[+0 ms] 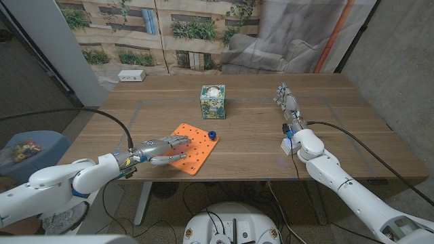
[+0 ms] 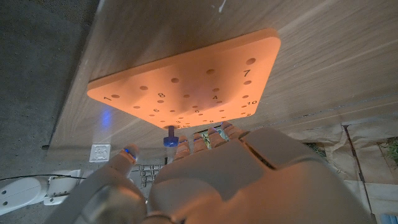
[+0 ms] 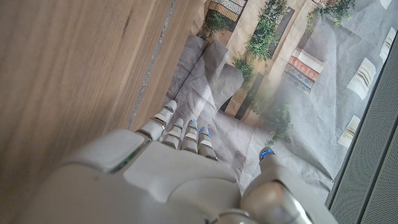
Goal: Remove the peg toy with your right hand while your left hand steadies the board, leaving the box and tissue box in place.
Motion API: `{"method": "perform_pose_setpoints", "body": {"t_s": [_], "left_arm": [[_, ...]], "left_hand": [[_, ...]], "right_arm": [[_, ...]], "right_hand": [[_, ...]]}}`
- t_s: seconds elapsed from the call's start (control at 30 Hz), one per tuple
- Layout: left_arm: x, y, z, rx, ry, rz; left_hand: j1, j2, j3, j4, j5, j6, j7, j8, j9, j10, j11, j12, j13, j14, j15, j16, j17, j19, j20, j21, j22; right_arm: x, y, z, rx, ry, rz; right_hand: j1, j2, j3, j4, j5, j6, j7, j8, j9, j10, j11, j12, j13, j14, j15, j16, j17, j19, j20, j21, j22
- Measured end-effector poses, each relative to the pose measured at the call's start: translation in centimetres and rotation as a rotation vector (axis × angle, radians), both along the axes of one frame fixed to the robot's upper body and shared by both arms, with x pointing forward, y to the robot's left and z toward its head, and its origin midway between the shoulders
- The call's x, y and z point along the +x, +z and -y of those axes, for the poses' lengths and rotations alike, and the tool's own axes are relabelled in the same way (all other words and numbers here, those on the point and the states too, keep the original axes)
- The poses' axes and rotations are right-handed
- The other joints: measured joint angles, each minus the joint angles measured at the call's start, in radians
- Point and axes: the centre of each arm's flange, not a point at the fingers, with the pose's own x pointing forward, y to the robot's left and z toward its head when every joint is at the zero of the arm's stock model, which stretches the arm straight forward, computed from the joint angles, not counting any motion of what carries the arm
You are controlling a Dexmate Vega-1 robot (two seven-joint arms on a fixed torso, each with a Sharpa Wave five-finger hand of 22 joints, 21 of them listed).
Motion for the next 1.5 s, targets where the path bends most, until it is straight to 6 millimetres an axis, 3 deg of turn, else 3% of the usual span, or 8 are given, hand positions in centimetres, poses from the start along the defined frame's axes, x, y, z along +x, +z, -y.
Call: {"method": "perform_pose_setpoints", "body": {"t_s": [0.87, 1.5], "left_arm": [[0.9, -1.8, 0.1, 0.096, 0.042, -0.061], [0.9, -2.6, -0.4, 0.109, 0.068, -0.093]], "left_hand": [[0.0, 0.0, -0.018, 0.004, 0.0, -0.016, 0.006, 0.0, 0.003, -0.016, 0.005, 0.0, 0.0, -0.016, 0.005, 0.0, -0.001, -0.016, 0.001, 0.004, -0.001], [0.0, 0.0, -0.03, 0.0, 0.0, -0.003, 0.011, 0.008, 0.002, 0.004, 0.007, 0.004, -0.001, 0.001, 0.001, 0.005, -0.003, 0.001, -0.004, 0.02, -0.001]], "right_arm": [[-0.4, -0.1, 0.2, -0.028, 0.008, 0.0], [-2.3, 0.7, -1.7, -0.205, -0.02, 0.055]], "right_hand": [[0.0, 0.0, 0.004, -0.004, 0.0, 0.0, 0.0, 0.0, 0.0, 0.0, 0.0, 0.0, 0.0, 0.0, 0.0, 0.004, -0.009, 0.0, 0.0, -0.007, 0.0], [0.0, 0.0, 0.007, -0.016, 0.0, 0.028, -0.003, 0.008, 0.0, 0.026, 0.003, 0.004, 0.0, 0.019, -0.003, 0.009, -0.023, 0.02, -0.006, -0.007, 0.0]]}}
